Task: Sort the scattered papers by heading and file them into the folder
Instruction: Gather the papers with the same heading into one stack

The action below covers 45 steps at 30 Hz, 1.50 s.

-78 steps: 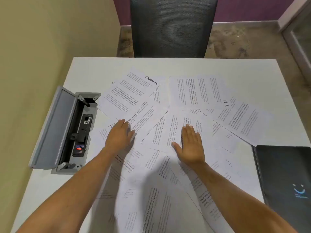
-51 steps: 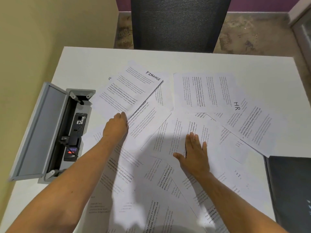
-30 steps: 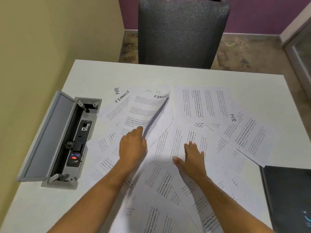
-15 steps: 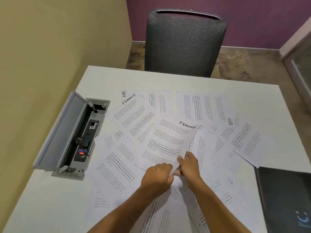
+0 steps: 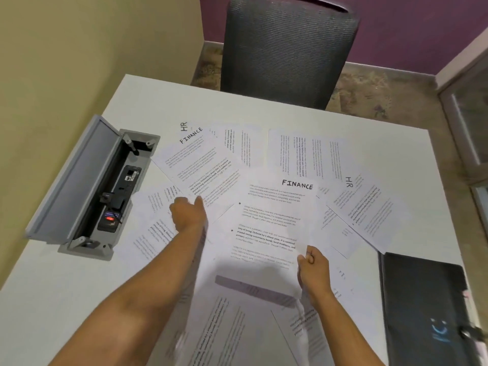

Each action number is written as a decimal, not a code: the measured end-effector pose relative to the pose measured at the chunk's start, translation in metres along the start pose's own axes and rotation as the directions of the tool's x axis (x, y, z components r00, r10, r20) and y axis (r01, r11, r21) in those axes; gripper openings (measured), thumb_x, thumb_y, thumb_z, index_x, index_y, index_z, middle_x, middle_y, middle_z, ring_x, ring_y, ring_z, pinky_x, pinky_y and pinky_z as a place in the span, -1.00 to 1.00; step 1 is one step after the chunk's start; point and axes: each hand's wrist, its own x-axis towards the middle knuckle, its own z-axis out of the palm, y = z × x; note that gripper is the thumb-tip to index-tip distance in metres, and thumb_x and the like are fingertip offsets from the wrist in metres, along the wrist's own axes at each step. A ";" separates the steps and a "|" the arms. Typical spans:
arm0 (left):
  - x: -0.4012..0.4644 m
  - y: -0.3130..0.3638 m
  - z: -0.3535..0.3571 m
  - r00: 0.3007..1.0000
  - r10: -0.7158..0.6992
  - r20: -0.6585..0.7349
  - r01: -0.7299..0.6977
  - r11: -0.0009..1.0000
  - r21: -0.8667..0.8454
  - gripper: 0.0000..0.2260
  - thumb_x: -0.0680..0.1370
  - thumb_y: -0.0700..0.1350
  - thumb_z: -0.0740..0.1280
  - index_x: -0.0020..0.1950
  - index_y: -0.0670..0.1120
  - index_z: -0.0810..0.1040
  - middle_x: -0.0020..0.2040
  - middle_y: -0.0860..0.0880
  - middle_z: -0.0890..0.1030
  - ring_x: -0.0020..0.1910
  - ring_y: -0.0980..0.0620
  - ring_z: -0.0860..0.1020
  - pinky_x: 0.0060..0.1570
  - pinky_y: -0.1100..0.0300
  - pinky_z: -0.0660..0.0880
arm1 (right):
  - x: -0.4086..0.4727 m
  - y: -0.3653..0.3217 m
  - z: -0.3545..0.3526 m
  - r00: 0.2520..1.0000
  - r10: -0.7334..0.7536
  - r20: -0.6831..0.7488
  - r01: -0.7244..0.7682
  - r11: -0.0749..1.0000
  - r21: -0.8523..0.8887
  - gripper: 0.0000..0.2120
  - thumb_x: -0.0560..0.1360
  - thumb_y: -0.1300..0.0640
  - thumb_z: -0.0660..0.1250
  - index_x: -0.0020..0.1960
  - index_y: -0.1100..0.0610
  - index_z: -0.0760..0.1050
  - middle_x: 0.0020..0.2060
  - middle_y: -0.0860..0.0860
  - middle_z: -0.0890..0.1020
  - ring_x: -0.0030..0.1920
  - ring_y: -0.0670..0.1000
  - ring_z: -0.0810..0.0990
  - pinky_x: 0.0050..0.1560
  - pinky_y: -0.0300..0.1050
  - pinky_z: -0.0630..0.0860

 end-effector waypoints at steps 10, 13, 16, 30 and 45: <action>0.008 0.049 0.037 0.989 -0.134 -0.069 0.149 0.939 0.311 -0.14 0.37 0.09 0.54 0.47 -0.16 0.14 0.42 -0.22 0.20 0.29 -0.18 0.35 0.15 -0.06 0.44 | 0.002 0.007 -0.011 0.999 -0.003 0.041 0.000 0.997 0.072 -0.65 0.60 0.36 0.16 -0.29 0.08 0.18 -0.39 -0.04 0.33 -0.36 -0.07 0.35 -0.44 -0.29 0.27; 0.009 0.053 0.045 0.983 -0.160 -0.087 0.181 0.921 0.346 -0.08 0.35 0.00 0.57 0.50 -0.10 0.06 0.42 -0.19 0.17 0.26 -0.15 0.34 0.12 0.00 0.43 | 0.003 0.007 -0.011 0.999 -0.011 0.044 0.007 0.995 0.098 -0.66 0.60 0.35 0.16 -0.27 0.10 0.18 -0.39 -0.01 0.36 -0.38 -0.11 0.48 -0.50 -0.32 0.31; 0.009 0.053 0.049 0.978 -0.182 -0.102 0.205 0.929 0.307 0.00 0.33 -0.10 0.58 0.55 -0.03 -0.03 0.46 -0.19 0.12 0.29 -0.15 0.31 0.16 0.01 0.41 | 0.004 0.008 -0.012 0.999 0.000 0.053 -0.009 0.988 0.151 -0.67 0.60 0.36 0.18 -0.28 0.10 0.25 -0.35 0.05 0.49 -0.30 0.02 0.60 -0.39 -0.20 0.48; 0.010 0.049 0.037 0.995 -0.078 -0.058 0.061 0.966 -0.252 -0.28 0.53 -0.30 0.31 0.56 0.05 0.05 0.34 -0.20 0.44 0.22 -0.20 0.49 0.19 -0.04 0.47 | -0.004 0.026 -0.031 0.999 -0.003 0.040 -0.002 0.991 0.137 -0.76 0.64 0.30 0.16 -0.17 0.09 0.40 -0.24 0.07 0.61 -0.23 0.12 0.66 -0.43 -0.23 0.53; -0.077 0.009 -0.097 0.872 0.321 0.369 -0.033 0.791 -0.611 -0.61 0.57 -0.34 0.31 0.35 -0.03 0.44 0.17 -0.02 0.65 0.14 -0.04 0.63 0.05 0.05 0.60 | -0.031 0.076 -0.024 0.996 0.081 0.034 -0.081 0.997 0.014 -0.73 0.60 0.31 0.20 -0.20 0.02 0.33 -0.22 -0.04 0.44 -0.24 -0.02 0.36 -0.20 -0.16 0.31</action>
